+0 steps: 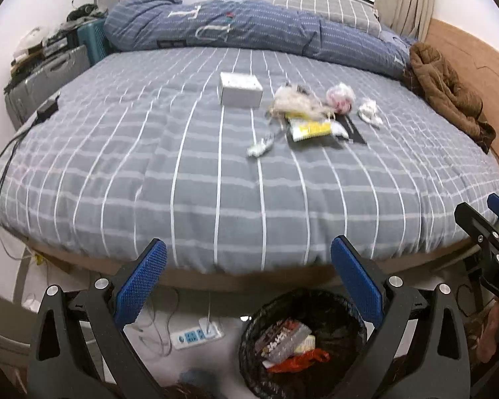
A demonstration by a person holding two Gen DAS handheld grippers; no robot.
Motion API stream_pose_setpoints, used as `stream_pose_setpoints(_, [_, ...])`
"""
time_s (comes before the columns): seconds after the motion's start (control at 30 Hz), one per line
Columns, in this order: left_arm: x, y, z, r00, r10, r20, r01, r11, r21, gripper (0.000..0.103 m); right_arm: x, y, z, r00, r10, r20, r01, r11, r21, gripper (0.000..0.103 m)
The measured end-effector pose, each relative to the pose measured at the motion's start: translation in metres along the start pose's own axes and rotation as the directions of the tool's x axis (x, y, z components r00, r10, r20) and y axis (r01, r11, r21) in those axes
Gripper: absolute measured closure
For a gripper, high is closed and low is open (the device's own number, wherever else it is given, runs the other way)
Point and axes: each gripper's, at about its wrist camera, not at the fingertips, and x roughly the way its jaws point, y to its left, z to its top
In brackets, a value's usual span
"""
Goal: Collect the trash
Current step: 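Move both grippers back over the bed toward the remaining trash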
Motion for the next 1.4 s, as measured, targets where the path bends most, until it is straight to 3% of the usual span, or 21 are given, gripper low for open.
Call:
stream_pose_setpoints(0.37, [0.022, -0.01, 0.054, 0.998, 0.025, 0.051, -0.026, 1.0, 0.015, 0.006, 0.025, -0.007, 0.049, 0.998, 0.004, 0.07, -0.005, 1.0, 0.011, 0.008])
stream_pose_setpoints(1.1, [0.086, 0.003, 0.124, 0.997, 0.065, 0.039, -0.064, 0.998, -0.011, 0.006, 0.115, -0.005, 0.108, 0.999, 0.018, 0.038, -0.019, 0.999, 0.026, 0.009])
stream_pose_setpoints(1.4, [0.133, 0.007, 0.154, 0.997, 0.081, 0.002, -0.081, 0.997, -0.017, 0.006, 0.163, -0.002, 0.132, 1.0, 0.024, 0.009, -0.024, 0.999, 0.022, 0.009])
